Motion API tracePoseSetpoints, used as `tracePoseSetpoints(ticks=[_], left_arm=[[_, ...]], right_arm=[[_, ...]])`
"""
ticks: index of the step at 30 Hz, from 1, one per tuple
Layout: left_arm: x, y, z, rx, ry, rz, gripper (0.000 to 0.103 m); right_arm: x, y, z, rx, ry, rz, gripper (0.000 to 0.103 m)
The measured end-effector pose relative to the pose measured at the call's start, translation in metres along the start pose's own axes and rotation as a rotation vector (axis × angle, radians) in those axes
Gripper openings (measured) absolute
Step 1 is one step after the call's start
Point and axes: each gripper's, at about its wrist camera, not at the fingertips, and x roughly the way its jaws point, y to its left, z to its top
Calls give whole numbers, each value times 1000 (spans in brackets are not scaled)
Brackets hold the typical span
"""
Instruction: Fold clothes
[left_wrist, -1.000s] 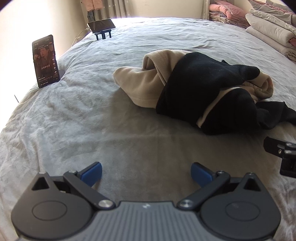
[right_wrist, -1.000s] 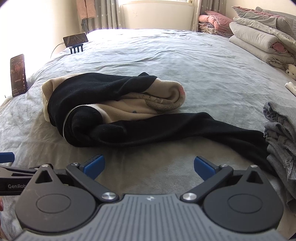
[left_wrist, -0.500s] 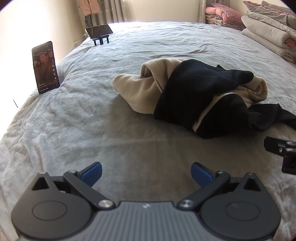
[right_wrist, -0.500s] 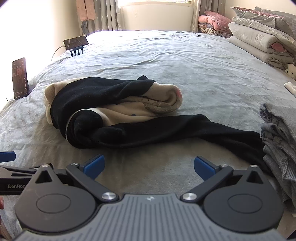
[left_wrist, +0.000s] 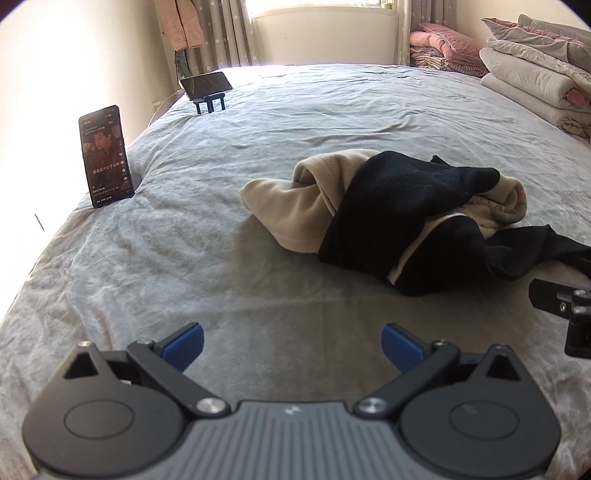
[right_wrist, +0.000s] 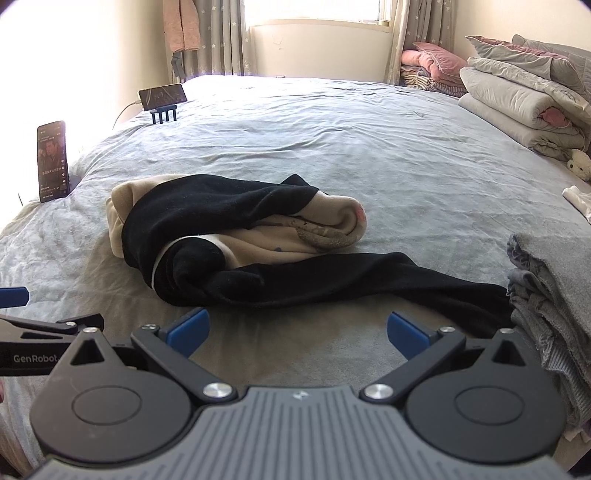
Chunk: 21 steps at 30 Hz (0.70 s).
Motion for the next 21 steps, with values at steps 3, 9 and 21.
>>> tracePoseSetpoints(ticks=[3,9,21], left_arm=[[2,1,0,-3,4,3,103],[4,2,-1,-5,13,9,103],[6,3,-1,-3,19,6,103]], right_arm=[[1,2,0,-6,1,4,103],[5,3,-1,-11,6,-1,103],[6,4,-3,-14,13,1,103]])
